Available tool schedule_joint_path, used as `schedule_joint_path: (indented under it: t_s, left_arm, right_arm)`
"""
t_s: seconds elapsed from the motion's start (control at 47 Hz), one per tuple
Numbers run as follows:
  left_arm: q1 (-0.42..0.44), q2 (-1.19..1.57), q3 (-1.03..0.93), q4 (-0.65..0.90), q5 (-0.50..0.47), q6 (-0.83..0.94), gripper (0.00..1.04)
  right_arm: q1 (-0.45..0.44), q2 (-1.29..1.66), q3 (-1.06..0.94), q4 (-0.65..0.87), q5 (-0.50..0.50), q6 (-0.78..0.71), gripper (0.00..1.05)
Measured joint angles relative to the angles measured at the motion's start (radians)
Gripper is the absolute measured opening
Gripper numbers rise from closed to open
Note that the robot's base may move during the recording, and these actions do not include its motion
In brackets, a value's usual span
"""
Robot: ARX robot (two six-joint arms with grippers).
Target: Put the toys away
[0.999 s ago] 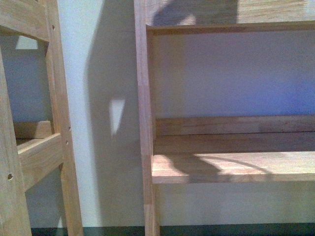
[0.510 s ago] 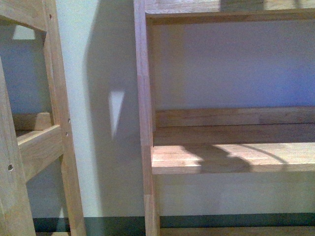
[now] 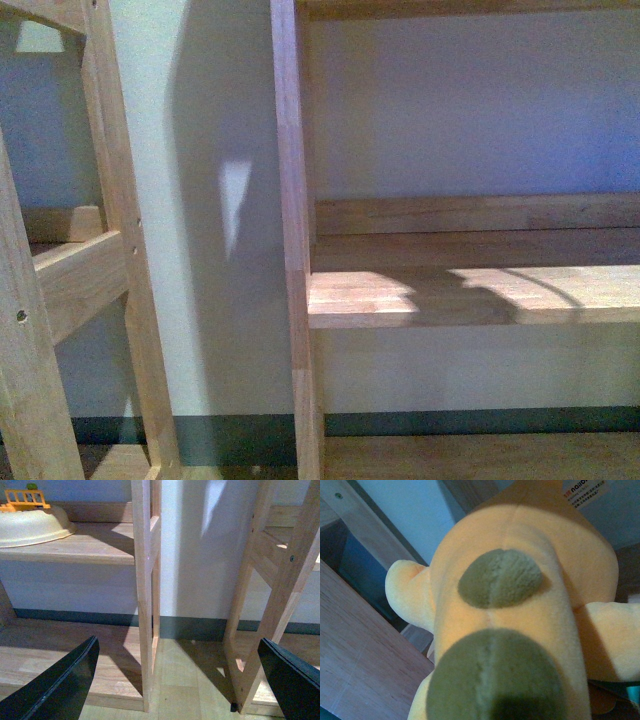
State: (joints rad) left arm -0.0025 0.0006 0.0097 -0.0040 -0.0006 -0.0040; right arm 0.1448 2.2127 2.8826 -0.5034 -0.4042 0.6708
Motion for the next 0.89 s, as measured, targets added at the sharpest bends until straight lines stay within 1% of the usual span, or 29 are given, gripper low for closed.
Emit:
schedule_joint_path:
  t_s: [0.276,0.553,0.574,0.617,0.638,0.659,0.787,0.872,0.893]
  left_arm:
    - [0.0,0.0,0.0,0.0,0.0,0.0,0.98]
    - [0.0,0.0,0.0,0.0,0.0,0.0,0.98]
    - [0.0,0.0,0.0,0.0,0.0,0.0,0.98]
    - [0.0,0.0,0.0,0.0,0.0,0.0,0.98]
    - [0.0,0.0,0.0,0.0,0.0,0.0,0.98]
    - [0.0,0.0,0.0,0.0,0.0,0.0,0.98]
    - [0.0,0.0,0.0,0.0,0.0,0.0,0.98]
    - [0.0,0.0,0.0,0.0,0.0,0.0,0.98]
    - [0.0,0.0,0.0,0.0,0.0,0.0,0.98]
  right_arm:
    - [0.001,0.023,0.0,0.043,-0.058,0.063,0.09]
    - [0.002,0.024,-0.047,0.113,-0.08,0.076,0.09]
    - [0.002,0.024,-0.047,0.11,-0.077,0.076,0.15]
    - [0.002,0.026,-0.039,0.098,-0.068,0.075,0.21]
    - [0.002,0.027,-0.035,0.093,-0.065,0.075,0.27]
    - [0.002,0.027,-0.035,0.093,-0.065,0.075,0.27]
    - [0.0,0.027,-0.007,0.071,-0.032,0.063,0.53]
    - [-0.005,0.027,0.0,0.062,-0.006,0.052,0.64]
    - [-0.005,0.027,0.0,0.062,-0.006,0.052,0.64]
